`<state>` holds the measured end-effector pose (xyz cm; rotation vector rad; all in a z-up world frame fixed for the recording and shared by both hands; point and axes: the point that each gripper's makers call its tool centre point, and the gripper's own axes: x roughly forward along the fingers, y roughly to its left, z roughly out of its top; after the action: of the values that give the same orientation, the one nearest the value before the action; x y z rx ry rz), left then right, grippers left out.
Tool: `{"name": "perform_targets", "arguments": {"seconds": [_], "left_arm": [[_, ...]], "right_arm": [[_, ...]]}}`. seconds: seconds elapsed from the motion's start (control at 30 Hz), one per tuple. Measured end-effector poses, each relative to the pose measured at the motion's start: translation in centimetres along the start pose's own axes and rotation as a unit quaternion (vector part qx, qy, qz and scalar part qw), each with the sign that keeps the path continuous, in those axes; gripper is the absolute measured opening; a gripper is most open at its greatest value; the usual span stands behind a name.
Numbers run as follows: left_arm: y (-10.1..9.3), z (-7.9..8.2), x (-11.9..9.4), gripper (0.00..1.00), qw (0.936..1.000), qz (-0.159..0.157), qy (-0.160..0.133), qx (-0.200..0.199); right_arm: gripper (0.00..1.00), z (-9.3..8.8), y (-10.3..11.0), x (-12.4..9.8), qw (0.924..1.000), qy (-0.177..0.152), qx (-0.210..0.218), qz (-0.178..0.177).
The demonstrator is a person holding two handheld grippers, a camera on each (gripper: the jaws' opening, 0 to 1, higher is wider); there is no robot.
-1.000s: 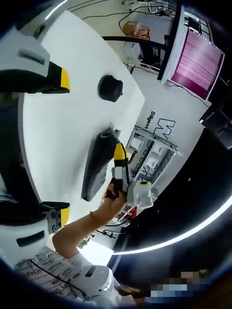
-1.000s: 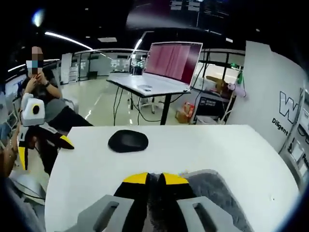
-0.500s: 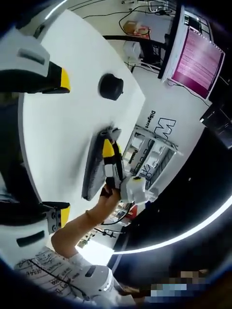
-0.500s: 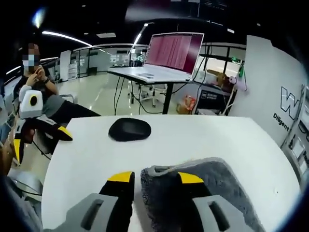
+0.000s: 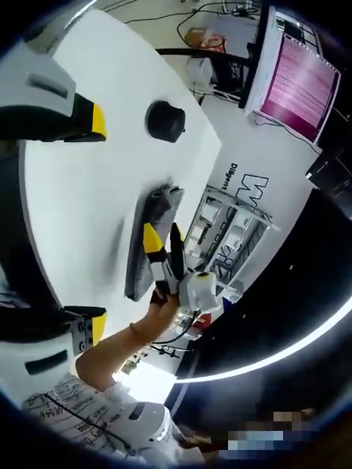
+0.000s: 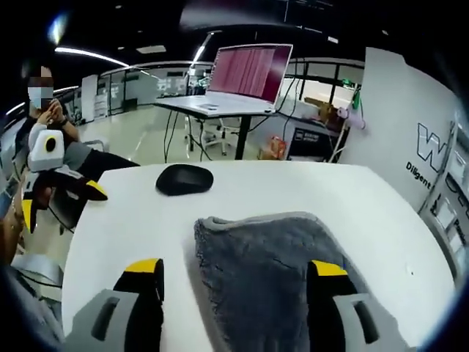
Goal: Fold the towel on the table until its edges align and the towel forms a compact rectangular stack.
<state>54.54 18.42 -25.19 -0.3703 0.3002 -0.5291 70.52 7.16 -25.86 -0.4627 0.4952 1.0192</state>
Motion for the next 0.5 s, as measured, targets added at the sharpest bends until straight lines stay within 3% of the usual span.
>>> {"name": "perform_targets", "arguments": {"seconds": [0.17,0.5], "left_arm": [[-0.8,-0.2,0.9,0.98,0.9999,-0.011,0.008,0.004],[-2.2,0.3,2.2,0.99,0.9994,-0.035,0.006,0.002]], "right_arm": [[0.99,-1.2,-1.7,-1.5,0.9994,-0.003,0.025,-0.022],[0.99,-4.1,-4.0,-4.6,0.9951,-0.019,0.084,-0.048]]}}
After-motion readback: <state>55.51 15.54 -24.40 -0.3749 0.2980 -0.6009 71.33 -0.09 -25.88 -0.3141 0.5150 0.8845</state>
